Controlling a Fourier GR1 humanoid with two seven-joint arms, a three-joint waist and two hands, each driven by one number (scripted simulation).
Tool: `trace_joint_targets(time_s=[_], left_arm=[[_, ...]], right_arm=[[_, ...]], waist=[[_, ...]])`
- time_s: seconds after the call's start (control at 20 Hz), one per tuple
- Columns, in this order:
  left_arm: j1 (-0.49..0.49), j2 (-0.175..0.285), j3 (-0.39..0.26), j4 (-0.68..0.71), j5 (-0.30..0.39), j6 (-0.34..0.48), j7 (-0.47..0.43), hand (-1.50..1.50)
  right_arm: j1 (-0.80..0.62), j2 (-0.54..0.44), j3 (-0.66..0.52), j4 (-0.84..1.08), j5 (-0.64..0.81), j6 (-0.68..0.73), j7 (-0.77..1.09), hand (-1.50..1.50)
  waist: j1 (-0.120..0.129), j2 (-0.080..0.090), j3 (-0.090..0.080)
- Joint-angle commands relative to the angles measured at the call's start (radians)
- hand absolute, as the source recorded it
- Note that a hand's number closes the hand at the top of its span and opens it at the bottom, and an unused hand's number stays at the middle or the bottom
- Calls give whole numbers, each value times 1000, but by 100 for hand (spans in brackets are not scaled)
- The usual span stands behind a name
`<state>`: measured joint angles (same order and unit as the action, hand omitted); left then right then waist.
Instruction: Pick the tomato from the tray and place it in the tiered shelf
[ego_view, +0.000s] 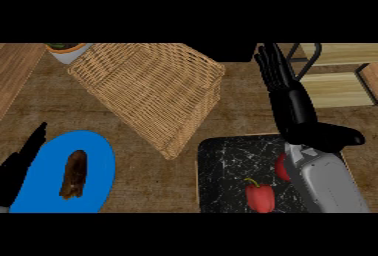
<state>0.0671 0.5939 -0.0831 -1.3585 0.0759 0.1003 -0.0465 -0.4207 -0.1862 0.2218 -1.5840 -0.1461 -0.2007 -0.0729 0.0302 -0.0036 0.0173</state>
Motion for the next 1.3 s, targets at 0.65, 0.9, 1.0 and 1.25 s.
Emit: trace_joint_targets(time_s=[0.65,0.9,1.0,1.25], left_arm=[[-140,-267,21,-271,90,187,128,0],[-133,-272,16,-289,73,205,147,0],[-132,-244,42,-312,95,190,175,0],[-140,-287,0,-290,73,197,154,0]], right_arm=[[264,-234,-346,21,-300,280,25,-150],[340,-436,-266,-142,-211,398,191,-150],[359,-499,-216,-224,-154,419,264,-150],[274,-648,-125,-350,3,443,466,-150]], waist=[[-40,2,-16],[-47,-2,-18],[-46,-7,-20],[-36,-3,-22]])
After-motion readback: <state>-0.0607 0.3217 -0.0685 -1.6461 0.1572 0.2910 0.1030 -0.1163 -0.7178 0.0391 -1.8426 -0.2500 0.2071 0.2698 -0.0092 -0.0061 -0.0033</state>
